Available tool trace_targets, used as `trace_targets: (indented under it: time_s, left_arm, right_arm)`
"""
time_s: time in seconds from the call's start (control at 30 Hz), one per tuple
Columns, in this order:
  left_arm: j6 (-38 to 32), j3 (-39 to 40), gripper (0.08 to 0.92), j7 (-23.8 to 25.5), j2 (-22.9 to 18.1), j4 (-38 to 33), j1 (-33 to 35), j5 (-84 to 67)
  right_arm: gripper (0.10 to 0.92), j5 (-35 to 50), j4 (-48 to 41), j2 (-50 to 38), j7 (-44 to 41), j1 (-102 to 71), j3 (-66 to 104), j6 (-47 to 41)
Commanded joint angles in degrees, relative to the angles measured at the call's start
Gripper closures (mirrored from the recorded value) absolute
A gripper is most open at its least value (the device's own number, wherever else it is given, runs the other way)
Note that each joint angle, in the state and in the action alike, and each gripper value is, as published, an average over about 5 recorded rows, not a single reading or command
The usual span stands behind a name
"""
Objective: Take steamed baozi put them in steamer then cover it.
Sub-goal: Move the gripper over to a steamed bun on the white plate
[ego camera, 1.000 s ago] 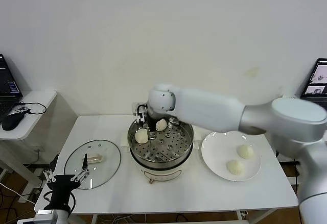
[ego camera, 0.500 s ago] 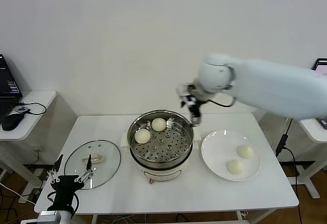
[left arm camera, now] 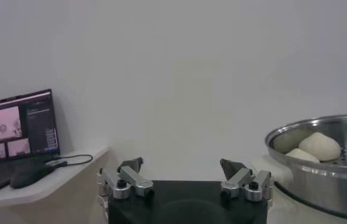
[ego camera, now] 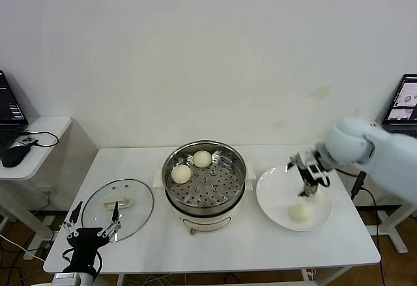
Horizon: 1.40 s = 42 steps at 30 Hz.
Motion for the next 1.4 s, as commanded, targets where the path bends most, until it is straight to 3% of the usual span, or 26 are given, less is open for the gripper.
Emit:
trace_targets:
  time_s: [0.03,0.8,1.4]
  left_arm:
    - [0.01,-0.05,0.177,-0.01,-0.18,0.16,0.26,0.14]
    - [-0.23,-0.81,0.177,-0.11,-0.63,1.19,0.42,0.04]
    - [-0.17,-0.94,0.177,-0.19,-0.59,0.86,0.13,-0.01]
  right_arm:
    - [0.203,-8.35,-2.48,-3.73,-0.11,-16.17,9.61,3.32]
    - [0.211,-10.42,-14.63,7.91,3.47,-21.95,13.03,2.57]
    - [0.422,-8.91,-17.46,11.13,2.61,-20.77,14.25,1.96]
